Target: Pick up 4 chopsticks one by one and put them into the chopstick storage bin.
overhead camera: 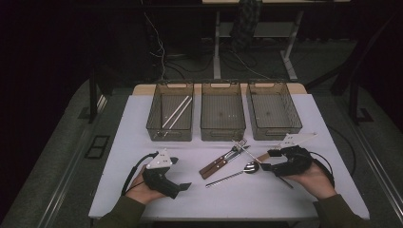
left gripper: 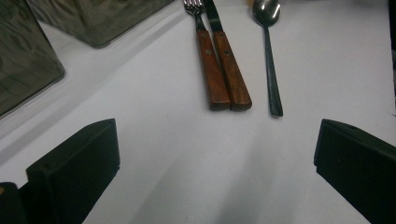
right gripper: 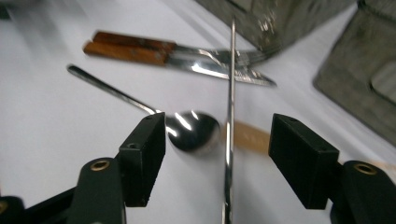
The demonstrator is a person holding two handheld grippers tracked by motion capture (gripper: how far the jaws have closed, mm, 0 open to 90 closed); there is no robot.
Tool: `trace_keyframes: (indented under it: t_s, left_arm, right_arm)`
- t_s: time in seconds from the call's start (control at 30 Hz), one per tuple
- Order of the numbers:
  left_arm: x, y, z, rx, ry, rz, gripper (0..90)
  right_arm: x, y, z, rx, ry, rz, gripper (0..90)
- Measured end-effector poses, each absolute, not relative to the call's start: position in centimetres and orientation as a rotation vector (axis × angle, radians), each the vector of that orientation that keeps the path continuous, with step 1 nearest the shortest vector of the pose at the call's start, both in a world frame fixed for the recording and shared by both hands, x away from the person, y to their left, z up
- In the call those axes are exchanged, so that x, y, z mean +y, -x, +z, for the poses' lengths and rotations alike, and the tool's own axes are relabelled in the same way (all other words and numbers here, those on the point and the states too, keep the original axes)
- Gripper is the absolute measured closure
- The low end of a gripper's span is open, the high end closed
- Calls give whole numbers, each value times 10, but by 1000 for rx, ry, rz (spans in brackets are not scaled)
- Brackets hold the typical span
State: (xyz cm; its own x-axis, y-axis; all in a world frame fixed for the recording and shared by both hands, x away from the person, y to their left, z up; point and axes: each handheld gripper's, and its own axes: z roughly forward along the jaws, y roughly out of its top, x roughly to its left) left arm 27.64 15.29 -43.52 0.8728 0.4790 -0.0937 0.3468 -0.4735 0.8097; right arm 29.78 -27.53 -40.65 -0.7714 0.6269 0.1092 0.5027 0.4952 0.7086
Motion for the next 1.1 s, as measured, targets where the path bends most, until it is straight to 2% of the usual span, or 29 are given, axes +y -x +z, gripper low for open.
trace_keyframes:
  t_s: [0.37, 1.1]
  left_arm:
    - [153, -276, -435, 597, -2112, 181, 0]
    - [152, -277, -436, 593, -2117, 182, 0]
  right_arm:
    - [-293, -284, -423, 2616, -1048, 1046, 520]
    - [-284, -283, -437, 2663, -1053, 851, 682]
